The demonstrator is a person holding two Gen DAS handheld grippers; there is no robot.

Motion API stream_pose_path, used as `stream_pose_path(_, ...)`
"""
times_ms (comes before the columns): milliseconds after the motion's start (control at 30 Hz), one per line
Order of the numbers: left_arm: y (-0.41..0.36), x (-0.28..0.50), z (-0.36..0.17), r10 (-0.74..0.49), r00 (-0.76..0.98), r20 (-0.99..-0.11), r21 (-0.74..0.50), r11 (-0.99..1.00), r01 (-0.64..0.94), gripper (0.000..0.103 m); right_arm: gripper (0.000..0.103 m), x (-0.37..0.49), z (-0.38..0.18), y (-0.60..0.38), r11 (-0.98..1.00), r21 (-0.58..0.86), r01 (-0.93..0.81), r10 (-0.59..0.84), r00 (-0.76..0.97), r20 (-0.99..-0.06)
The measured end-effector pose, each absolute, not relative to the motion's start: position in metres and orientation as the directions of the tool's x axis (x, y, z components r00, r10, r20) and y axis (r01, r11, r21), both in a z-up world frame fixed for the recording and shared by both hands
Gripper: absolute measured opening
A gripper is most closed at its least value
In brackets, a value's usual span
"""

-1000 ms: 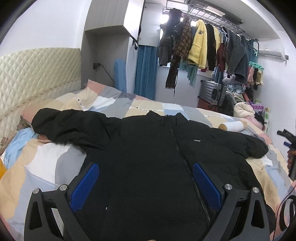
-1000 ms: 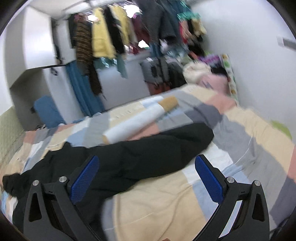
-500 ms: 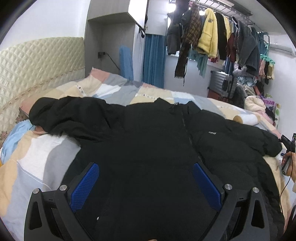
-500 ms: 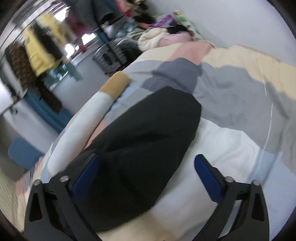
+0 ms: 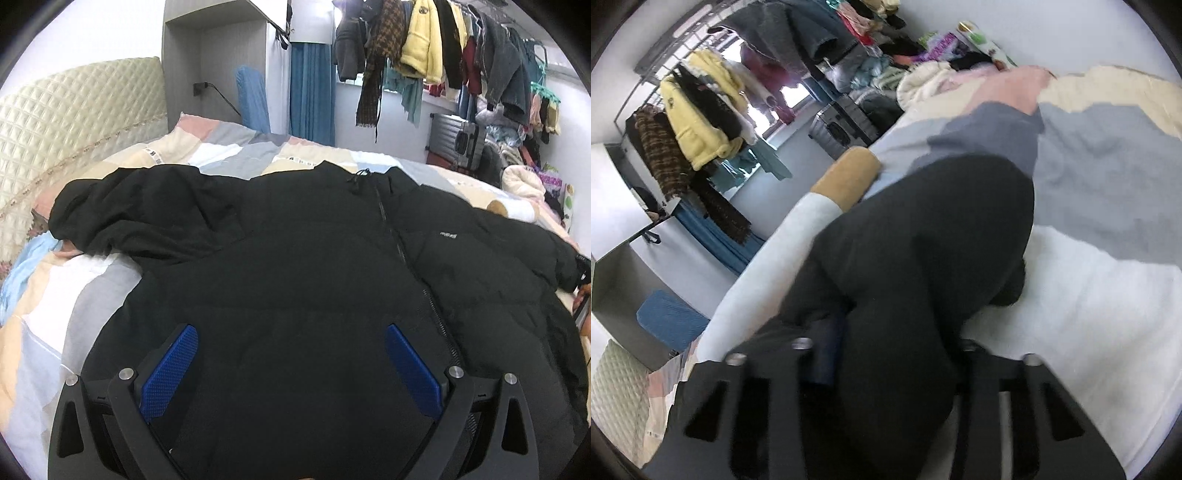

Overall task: Fold large clothes
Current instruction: 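Grasp the jacket sleeve cuff with the right gripper and lift it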

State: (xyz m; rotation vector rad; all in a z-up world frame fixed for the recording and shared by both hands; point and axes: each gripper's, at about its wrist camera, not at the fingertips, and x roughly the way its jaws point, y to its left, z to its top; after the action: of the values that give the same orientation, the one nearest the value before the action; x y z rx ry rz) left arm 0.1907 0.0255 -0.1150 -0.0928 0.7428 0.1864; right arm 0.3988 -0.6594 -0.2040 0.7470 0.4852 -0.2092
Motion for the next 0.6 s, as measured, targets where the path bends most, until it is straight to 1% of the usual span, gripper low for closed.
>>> stream_pose_path(67, 0.025, 0.188, -0.114, 0.136, 0.725, -0.675, -0.016, 0.98, -0.198, 0.102, 0.018, 0.394, -0.2, -0.659, 0.723, 0.592, 0.355, -0.031, 0.873, -0.486)
stream_pose_path(167, 0.029, 0.185, -0.11, 0.133, 0.735, -0.665, -0.028, 0.979, -0.202, 0.102, 0.012, 0.389, -0.189, -0.66, 0.723, 0.571, 0.389, -0.074, 0.865, -0.497)
stream_pose_path(267, 0.034, 0.183, -0.105, 0.144, 0.742, -0.655, -0.026, 0.977, -0.212, 0.102, 0.01, 0.382, -0.166, -0.665, 0.72, 0.546, 0.427, -0.126, 0.855, -0.502)
stream_pose_path(400, 0.042, 0.175, -0.096, 0.145, 0.757, -0.637, -0.027, 0.977, -0.21, 0.102, 0.01, 0.367, -0.119, -0.668, 0.738, 0.505, 0.447, -0.176, 0.851, -0.495)
stream_pose_path(600, 0.06, 0.15, -0.081, 0.136, 0.784, -0.606, -0.039, 0.979, -0.2, 0.102, 0.01, 0.343, -0.037, -0.636, 0.791, 0.462, 0.402, -0.2, 0.882, -0.426)
